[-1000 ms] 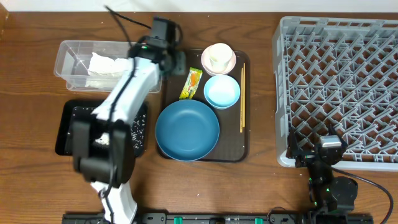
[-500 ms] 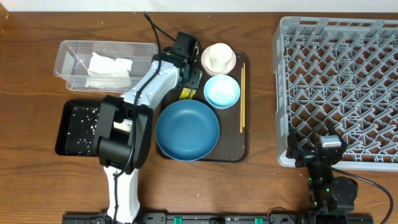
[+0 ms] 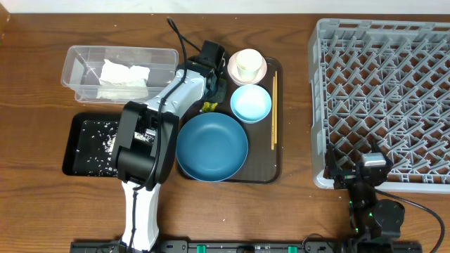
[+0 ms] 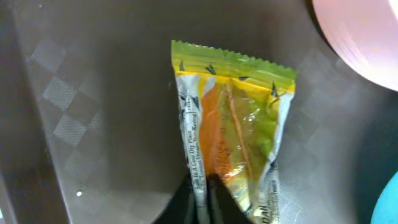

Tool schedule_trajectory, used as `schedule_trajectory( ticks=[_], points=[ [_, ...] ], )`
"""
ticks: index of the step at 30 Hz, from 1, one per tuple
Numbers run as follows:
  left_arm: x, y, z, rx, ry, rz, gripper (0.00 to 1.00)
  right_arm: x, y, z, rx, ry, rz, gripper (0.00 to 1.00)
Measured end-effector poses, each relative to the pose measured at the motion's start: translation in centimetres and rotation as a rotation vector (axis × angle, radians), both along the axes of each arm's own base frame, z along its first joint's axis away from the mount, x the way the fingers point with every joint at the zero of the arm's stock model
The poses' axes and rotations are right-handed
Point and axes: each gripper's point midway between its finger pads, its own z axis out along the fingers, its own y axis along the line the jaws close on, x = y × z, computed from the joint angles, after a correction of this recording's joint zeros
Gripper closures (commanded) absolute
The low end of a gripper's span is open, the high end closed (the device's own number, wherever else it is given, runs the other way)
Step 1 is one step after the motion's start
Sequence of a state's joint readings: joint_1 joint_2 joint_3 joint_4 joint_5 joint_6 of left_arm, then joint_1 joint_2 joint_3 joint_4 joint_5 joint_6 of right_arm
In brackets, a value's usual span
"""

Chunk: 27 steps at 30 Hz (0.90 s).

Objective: Sort waste into correct bins and load items into the dishwasher rack
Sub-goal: 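Grasp the yellow snack wrapper with the left gripper, then carry the wrapper left and drop it into the clear bin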

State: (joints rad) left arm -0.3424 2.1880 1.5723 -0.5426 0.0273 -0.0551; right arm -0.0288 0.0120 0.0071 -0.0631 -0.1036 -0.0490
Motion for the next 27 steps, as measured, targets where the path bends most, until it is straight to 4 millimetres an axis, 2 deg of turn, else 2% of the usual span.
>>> schedule_trajectory(
  ticks=[5, 8, 10, 13, 15, 18, 21, 24, 26, 27],
  points=[
    [-0.1, 0.1, 0.4, -0.005, -0.002, 0.016, 0.94, 0.0, 0.0, 0.0, 0.000, 0.000, 0.000, 0.01],
    [0.1, 0.1, 1.5, -0.012, -0.022, 0.024, 0.94, 0.0, 0.0, 0.0, 0.000, 0.000, 0.000, 0.01],
    [0.4, 0.0, 3.5, -0.027, -0.062, 0.026, 0.94, 0.0, 0.0, 0.0, 0.000, 0.000, 0.000, 0.01],
    [1.4, 0.2, 8.4, -0.065, -0.176, 0.068, 0.94, 0.0, 0.0, 0.0, 0.000, 0.000, 0.000, 0.01],
    [2.0, 1.0, 11.8, -0.086, -0.256, 0.128, 0.94, 0.0, 0.0, 0.0, 0.000, 0.000, 0.000, 0.01],
    [2.8, 4.1, 16.3, -0.110, -0.365, 0.285, 0.94, 0.0, 0.0, 0.0, 0.000, 0.000, 0.000, 0.01],
    [3.5, 8.9, 18.5, -0.139, -0.423, 0.506, 0.94, 0.0, 0.0, 0.0, 0.000, 0.000, 0.000, 0.01],
    [3.6, 13.6, 18.0, -0.175, -0.416, 0.746, 0.94, 0.0, 0.0, 0.0, 0.000, 0.000, 0.000, 0.01],
    [3.4, 16.8, 17.1, -0.206, -0.398, 0.922, 0.86, 0.0, 0.0, 0.0, 0.000, 0.000, 0.000, 0.01],
    [3.3, 17.8, 16.7, -0.218, -0.391, 0.983, 0.76, 0.0, 0.0, 0.0, 0.000, 0.000, 0.000, 0.01]
  ],
)
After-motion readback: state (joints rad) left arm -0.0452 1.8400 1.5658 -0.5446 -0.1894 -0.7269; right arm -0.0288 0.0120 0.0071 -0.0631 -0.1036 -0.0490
